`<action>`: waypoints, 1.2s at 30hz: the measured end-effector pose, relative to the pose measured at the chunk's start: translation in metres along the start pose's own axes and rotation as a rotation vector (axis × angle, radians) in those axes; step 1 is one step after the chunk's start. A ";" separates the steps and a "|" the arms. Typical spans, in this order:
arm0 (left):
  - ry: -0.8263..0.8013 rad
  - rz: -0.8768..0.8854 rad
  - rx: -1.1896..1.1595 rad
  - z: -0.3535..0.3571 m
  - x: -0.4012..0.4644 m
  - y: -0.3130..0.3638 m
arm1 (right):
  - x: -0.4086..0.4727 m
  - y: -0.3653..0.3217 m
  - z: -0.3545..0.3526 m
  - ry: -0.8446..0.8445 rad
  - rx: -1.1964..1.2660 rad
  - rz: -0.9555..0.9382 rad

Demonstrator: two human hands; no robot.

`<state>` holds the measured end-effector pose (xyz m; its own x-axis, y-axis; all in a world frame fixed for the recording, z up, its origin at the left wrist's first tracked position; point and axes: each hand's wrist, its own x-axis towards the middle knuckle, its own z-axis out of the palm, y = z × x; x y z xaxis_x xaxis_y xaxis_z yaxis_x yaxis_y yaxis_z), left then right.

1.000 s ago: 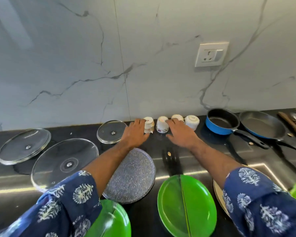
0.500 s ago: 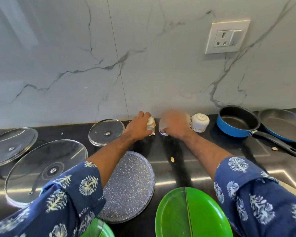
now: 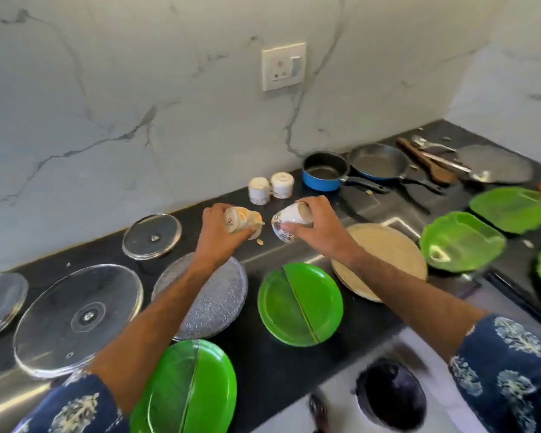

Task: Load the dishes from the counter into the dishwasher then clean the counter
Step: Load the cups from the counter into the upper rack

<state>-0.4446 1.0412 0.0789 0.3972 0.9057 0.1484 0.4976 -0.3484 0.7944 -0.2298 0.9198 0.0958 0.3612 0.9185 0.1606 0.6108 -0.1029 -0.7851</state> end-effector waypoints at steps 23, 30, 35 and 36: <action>-1.205 0.573 -0.159 0.285 -0.353 0.241 | -0.601 0.063 -0.153 0.935 0.558 0.892; -1.440 0.732 -0.045 0.369 -0.486 0.278 | -0.747 0.099 -0.161 1.090 0.488 1.130; -1.540 0.774 0.054 0.444 -0.586 0.313 | -0.844 0.157 -0.191 1.089 0.465 1.235; -1.534 0.783 0.069 0.454 -0.597 0.318 | -0.854 0.167 -0.198 1.072 0.440 1.245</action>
<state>-0.1733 0.2796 -0.0248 0.8378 -0.4958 -0.2289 -0.1446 -0.6056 0.7825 -0.2969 0.0423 -0.0538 0.8259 -0.3003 -0.4772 -0.5487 -0.2333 -0.8028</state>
